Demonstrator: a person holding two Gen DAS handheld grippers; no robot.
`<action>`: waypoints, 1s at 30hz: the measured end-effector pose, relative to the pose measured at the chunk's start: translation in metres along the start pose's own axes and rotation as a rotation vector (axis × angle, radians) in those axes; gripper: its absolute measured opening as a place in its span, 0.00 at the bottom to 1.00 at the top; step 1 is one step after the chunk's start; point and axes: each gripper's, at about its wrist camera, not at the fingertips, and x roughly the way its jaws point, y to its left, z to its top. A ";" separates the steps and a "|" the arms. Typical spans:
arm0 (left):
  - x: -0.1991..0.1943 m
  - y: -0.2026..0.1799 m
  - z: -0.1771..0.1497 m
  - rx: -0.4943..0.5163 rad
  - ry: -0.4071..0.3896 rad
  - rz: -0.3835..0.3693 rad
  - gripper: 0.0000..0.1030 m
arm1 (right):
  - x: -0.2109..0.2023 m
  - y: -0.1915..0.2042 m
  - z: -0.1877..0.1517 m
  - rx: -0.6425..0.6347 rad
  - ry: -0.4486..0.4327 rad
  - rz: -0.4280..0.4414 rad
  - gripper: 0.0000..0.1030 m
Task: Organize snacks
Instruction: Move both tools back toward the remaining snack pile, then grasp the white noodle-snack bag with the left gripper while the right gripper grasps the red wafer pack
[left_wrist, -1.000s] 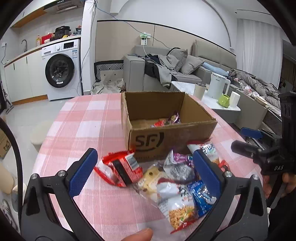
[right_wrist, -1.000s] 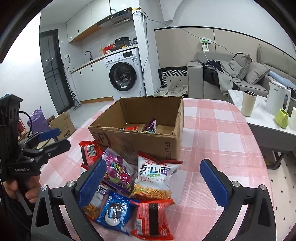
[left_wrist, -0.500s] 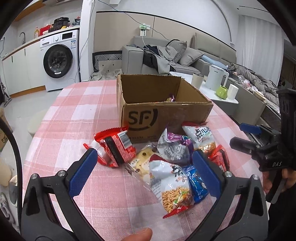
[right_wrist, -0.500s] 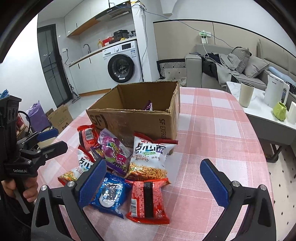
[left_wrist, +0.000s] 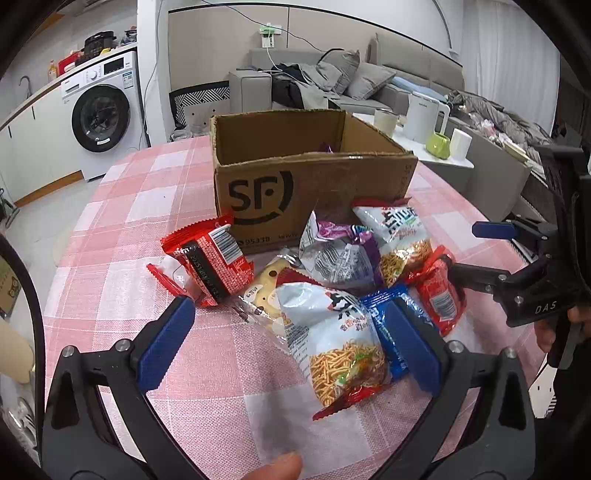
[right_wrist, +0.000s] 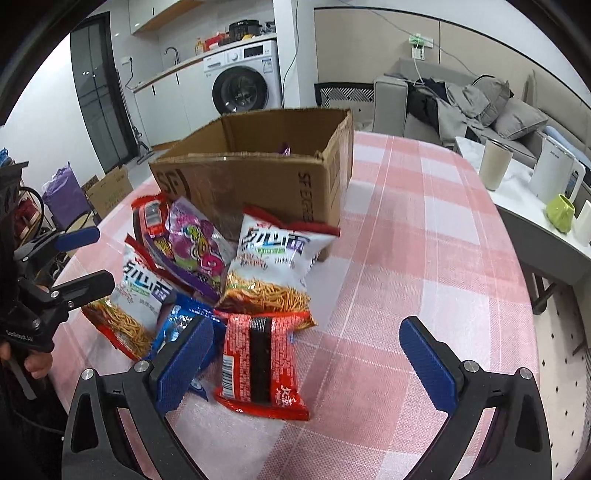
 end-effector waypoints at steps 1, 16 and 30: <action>0.002 0.000 0.000 0.002 0.005 0.001 0.99 | 0.002 0.001 0.000 -0.003 0.003 0.004 1.00; 0.024 -0.011 -0.010 0.020 0.076 -0.023 0.99 | 0.023 0.013 -0.010 -0.074 0.106 -0.010 1.00; 0.040 -0.008 -0.017 -0.013 0.118 -0.044 0.99 | 0.032 0.012 -0.014 -0.066 0.133 0.046 0.80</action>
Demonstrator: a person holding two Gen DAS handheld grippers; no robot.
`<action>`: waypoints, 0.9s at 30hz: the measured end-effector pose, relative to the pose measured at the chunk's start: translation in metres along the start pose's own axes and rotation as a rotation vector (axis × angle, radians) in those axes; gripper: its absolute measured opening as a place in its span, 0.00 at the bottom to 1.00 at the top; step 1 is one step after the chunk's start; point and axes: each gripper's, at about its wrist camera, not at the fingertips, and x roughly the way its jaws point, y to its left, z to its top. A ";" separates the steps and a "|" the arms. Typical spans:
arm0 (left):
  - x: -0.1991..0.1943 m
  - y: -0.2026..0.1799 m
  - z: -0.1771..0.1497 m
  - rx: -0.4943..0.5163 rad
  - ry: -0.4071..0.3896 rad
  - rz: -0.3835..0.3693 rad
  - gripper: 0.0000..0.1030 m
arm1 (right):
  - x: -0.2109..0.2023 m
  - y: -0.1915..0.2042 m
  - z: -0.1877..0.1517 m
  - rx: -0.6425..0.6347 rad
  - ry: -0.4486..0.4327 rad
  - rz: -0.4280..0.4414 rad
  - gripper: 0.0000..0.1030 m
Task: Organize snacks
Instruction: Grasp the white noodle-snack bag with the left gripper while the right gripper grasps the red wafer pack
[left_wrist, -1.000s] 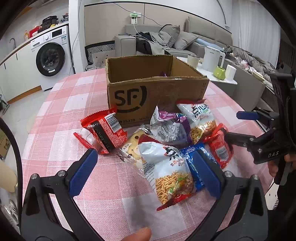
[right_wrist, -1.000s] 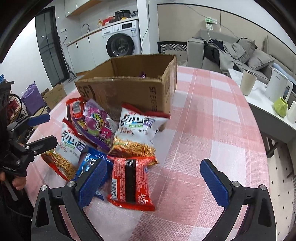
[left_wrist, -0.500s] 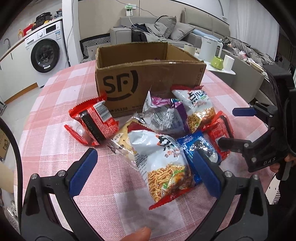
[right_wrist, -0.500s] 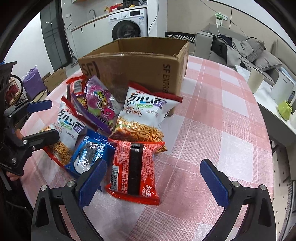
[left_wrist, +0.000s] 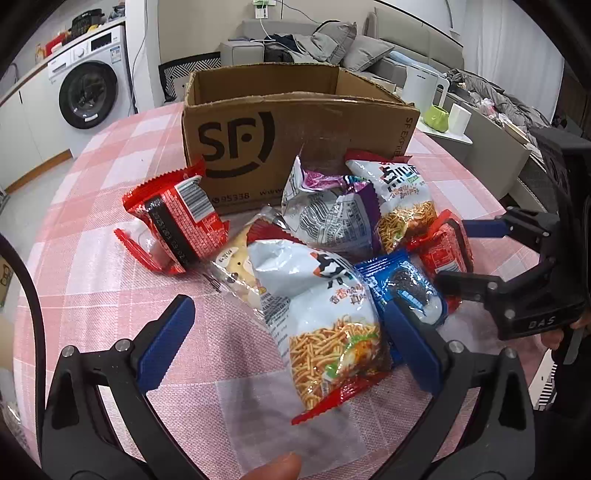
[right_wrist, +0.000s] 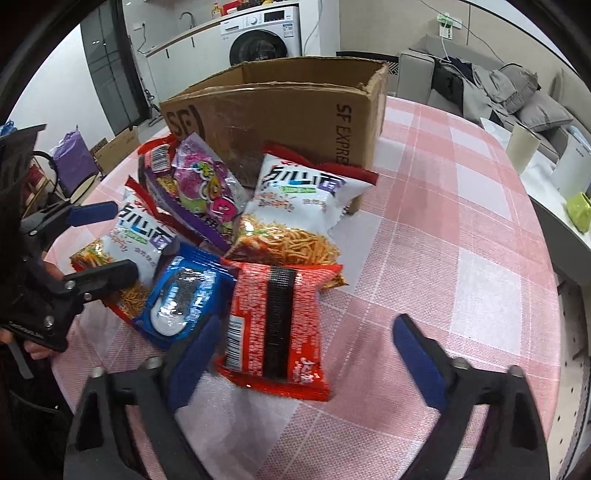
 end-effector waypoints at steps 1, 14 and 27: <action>0.000 0.000 0.000 0.000 -0.001 -0.002 0.99 | 0.001 0.001 0.000 -0.003 0.004 0.004 0.79; 0.006 0.003 -0.001 -0.019 0.015 -0.080 0.75 | -0.006 0.016 -0.003 -0.047 -0.017 0.054 0.60; 0.001 0.001 -0.002 0.006 -0.003 -0.129 0.42 | -0.009 0.018 -0.007 -0.063 -0.022 0.090 0.45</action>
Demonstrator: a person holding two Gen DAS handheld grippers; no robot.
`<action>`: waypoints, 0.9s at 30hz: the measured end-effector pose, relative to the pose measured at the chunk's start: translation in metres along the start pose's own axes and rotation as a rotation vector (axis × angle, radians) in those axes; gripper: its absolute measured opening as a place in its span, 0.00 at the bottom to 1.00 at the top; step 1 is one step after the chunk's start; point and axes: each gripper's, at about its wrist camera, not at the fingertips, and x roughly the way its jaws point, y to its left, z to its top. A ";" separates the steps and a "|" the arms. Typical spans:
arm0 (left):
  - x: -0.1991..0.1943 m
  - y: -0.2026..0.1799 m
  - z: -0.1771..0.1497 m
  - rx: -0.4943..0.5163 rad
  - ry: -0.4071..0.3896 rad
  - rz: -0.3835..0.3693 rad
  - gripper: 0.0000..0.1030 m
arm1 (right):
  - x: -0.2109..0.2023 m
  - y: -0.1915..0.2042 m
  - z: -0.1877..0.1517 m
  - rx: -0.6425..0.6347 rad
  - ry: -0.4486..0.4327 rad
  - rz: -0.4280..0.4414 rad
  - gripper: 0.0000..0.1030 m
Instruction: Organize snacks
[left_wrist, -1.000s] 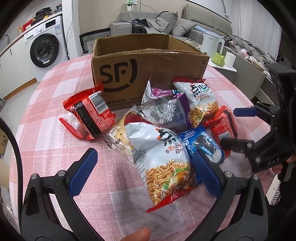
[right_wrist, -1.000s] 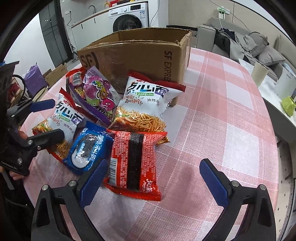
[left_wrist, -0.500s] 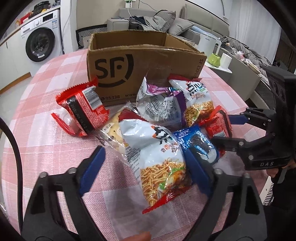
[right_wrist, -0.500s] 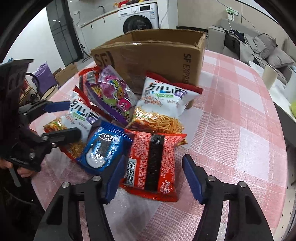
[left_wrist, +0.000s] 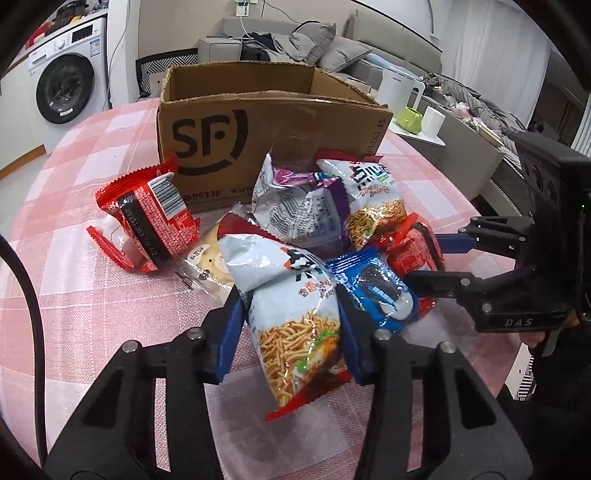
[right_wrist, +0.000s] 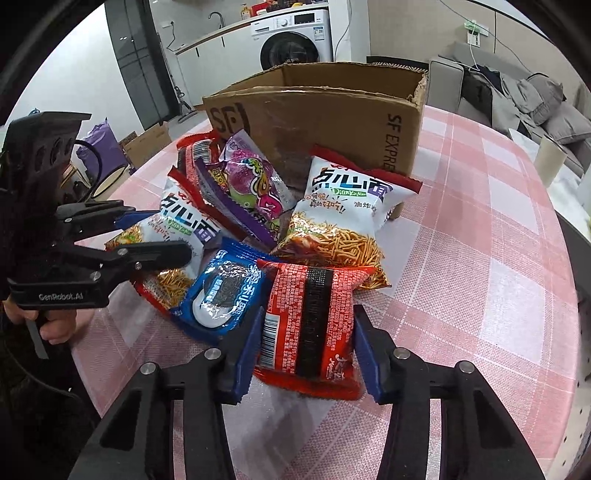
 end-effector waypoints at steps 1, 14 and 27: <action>-0.001 -0.001 0.000 0.004 -0.004 0.001 0.41 | 0.000 0.000 0.000 -0.003 -0.001 -0.001 0.45; -0.029 0.003 0.000 0.023 -0.086 -0.008 0.41 | -0.023 0.003 0.002 -0.037 -0.071 0.010 0.43; -0.064 0.008 0.007 0.010 -0.177 -0.016 0.41 | -0.050 -0.008 0.014 0.056 -0.188 0.002 0.43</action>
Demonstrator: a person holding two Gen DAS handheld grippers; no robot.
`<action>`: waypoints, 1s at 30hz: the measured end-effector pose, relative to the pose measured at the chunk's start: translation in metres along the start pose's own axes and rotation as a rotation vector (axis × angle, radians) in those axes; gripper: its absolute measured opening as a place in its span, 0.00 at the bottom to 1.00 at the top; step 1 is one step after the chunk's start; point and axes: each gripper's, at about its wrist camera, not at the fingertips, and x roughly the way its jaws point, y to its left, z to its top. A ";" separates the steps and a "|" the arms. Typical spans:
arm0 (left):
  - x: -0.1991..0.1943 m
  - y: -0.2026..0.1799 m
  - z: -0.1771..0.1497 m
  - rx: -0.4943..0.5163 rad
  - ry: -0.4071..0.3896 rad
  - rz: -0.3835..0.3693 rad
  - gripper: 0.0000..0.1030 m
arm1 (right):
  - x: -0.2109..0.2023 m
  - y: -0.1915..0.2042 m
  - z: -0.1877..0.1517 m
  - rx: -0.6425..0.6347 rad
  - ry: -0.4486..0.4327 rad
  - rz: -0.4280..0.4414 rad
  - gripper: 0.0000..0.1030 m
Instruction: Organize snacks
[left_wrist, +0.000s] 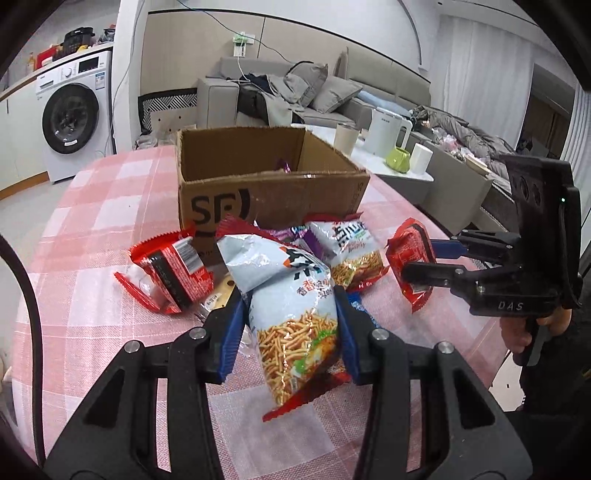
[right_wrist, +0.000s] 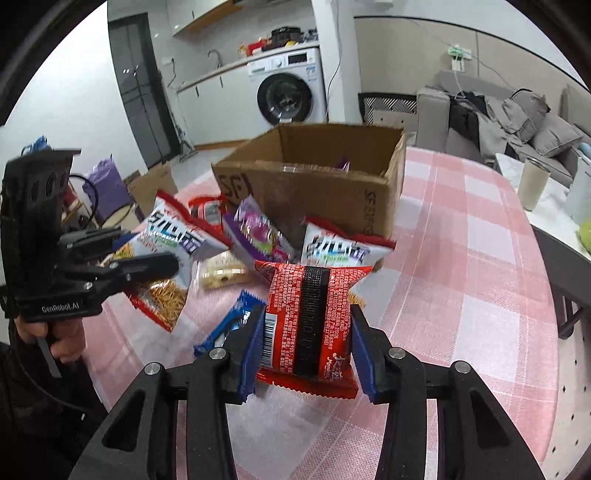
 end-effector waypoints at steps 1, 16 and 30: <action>-0.002 0.001 0.001 -0.003 -0.008 0.002 0.41 | -0.001 0.000 0.000 0.004 -0.009 0.001 0.43; -0.030 0.009 0.014 -0.030 -0.083 0.054 0.41 | -0.016 0.005 0.010 0.068 -0.142 -0.002 0.43; -0.025 0.004 0.040 -0.013 -0.121 0.114 0.41 | -0.027 0.009 0.022 0.094 -0.235 -0.009 0.43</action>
